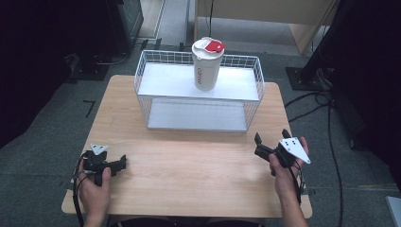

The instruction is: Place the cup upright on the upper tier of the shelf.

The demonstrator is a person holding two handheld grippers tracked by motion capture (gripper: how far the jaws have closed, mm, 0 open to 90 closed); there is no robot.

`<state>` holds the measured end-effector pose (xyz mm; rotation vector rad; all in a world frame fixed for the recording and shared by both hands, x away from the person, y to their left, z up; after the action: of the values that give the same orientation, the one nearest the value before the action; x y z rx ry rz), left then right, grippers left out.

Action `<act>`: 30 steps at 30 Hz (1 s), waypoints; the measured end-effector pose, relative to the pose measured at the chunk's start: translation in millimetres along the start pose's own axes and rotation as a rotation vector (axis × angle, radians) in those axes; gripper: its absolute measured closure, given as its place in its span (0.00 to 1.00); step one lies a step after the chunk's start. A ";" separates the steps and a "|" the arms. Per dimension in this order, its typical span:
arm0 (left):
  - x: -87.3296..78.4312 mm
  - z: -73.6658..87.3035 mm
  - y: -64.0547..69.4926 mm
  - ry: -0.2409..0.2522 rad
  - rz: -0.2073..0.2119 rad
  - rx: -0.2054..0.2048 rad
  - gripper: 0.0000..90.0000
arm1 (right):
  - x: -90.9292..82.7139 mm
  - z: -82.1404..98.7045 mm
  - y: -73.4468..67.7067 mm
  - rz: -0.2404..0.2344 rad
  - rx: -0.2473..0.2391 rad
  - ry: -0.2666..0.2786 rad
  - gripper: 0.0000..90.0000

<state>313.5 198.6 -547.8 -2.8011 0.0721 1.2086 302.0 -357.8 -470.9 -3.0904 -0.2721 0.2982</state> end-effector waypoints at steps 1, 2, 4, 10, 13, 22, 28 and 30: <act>0.0 0.0 0.0 0.000 0.000 0.000 0.00 | -1.0 1.7 1.4 0.003 0.001 -0.005 0.00; 0.0 0.0 0.1 0.000 0.000 -0.001 0.00 | -2.0 3.5 2.8 0.004 0.003 -0.008 0.00; 0.0 0.0 0.0 0.000 0.000 0.000 0.00 | -3.9 7.0 6.1 0.013 0.003 -0.016 0.00; 0.0 0.0 0.0 0.000 0.000 0.000 0.00 | -9.7 15.7 14.1 0.030 0.008 -0.038 0.00; 0.0 0.0 0.0 0.000 0.000 0.000 0.00 | -12.6 20.3 18.9 0.041 0.002 -0.046 0.00; 0.0 0.0 0.0 0.000 0.000 0.000 0.00 | -23.8 38.1 32.1 0.069 0.007 -0.094 0.00; 0.0 0.0 0.1 0.000 0.000 -0.001 0.00 | -31.7 47.0 41.2 0.092 0.006 -0.120 0.00; 0.0 0.0 0.1 0.000 0.000 -0.001 0.00 | -34.7 49.8 43.7 0.098 0.006 -0.129 0.00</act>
<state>313.5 198.5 -547.8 -2.8018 0.0716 1.2091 266.3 -406.6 -515.0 -3.0883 -0.1217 0.5013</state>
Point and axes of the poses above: each handheld gripper's, and its own axes: x roughly forward along the jaws, z roughly out of its underside, y roughly to its right, the point moved 4 cm from there along x, roughly forward along the jaws, and after that the axes turned 4 degrees about -z, right-handed, at the moved point
